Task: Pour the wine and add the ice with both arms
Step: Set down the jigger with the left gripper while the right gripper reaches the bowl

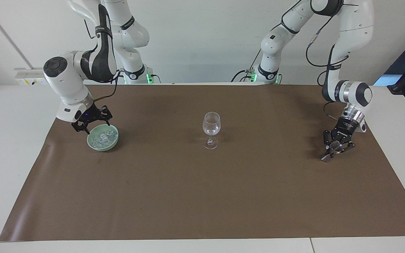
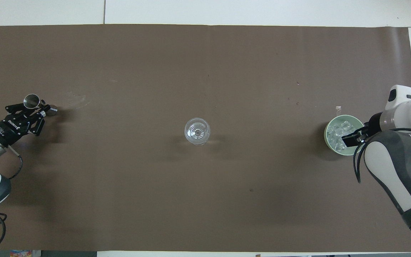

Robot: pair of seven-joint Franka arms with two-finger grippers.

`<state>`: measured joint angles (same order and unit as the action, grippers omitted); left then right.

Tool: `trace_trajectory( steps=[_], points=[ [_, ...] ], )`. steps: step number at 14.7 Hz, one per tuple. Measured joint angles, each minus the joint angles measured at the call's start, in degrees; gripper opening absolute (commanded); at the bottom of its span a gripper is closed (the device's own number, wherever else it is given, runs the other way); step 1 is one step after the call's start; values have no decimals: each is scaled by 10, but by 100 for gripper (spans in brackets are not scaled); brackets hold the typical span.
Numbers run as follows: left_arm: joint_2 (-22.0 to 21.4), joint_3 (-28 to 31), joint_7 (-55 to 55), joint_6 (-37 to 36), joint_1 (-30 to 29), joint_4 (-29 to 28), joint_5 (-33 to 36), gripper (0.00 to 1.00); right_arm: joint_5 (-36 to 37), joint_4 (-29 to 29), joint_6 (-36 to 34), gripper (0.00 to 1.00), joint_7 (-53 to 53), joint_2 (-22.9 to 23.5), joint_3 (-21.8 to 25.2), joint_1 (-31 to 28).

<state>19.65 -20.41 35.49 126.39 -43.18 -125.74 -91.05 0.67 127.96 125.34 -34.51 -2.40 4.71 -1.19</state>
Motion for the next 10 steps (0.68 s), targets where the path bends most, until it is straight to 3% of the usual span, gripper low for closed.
trace_trajectory(
  steps=[1, 2, 3, 7, 10],
  points=[
    [0, 0, 0, 0, 0, 0, 0, 8, 0, 7, 12, 81, -2, 1, 0, 0],
    [0, 0, 2, 0, 0, 0, -1, 80, 0, 14, 26, 78, -2, 5, 0, -2],
    [0, 0, 7, 1, 0, 0, -2, 100, 0, 18, 42, 75, -2, 12, 1, -3],
    [-1, 2, 26, 0, -24, -1, -2, 100, 0, 21, 63, 69, 4, 40, 1, -7],
    [-10, 2, 27, -4, -40, -8, 1, 100, -1, 21, 66, 58, 6, 48, 1, -7]
  ],
)
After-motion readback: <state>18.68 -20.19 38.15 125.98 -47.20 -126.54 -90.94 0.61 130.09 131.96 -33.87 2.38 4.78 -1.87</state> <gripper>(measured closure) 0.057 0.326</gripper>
